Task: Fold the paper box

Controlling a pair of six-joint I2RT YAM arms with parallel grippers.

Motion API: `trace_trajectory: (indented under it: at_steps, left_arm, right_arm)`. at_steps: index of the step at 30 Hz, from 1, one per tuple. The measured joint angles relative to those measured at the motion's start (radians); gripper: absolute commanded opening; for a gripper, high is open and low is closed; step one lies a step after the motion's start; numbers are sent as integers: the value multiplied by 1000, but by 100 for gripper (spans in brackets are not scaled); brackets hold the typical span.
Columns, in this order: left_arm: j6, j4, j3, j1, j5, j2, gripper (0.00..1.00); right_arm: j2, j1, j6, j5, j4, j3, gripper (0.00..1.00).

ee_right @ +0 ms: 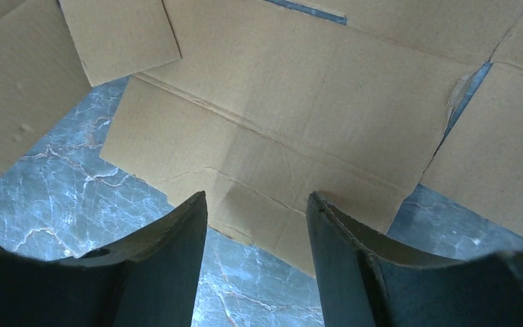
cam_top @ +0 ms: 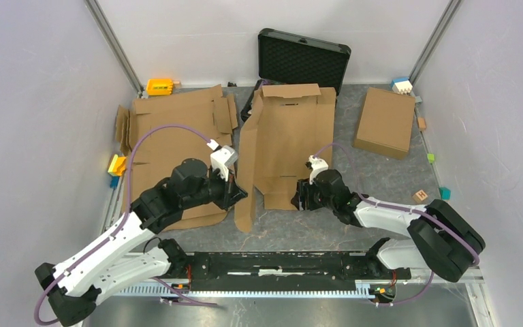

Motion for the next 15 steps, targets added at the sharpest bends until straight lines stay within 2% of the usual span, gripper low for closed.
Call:
trace_trajectory:
  at_steps: [15]
  left_arm:
    - [55,116,-147,-188,-183,-14,2]
  right_arm:
    - [-79,-26,28,50,-49,-36,63]
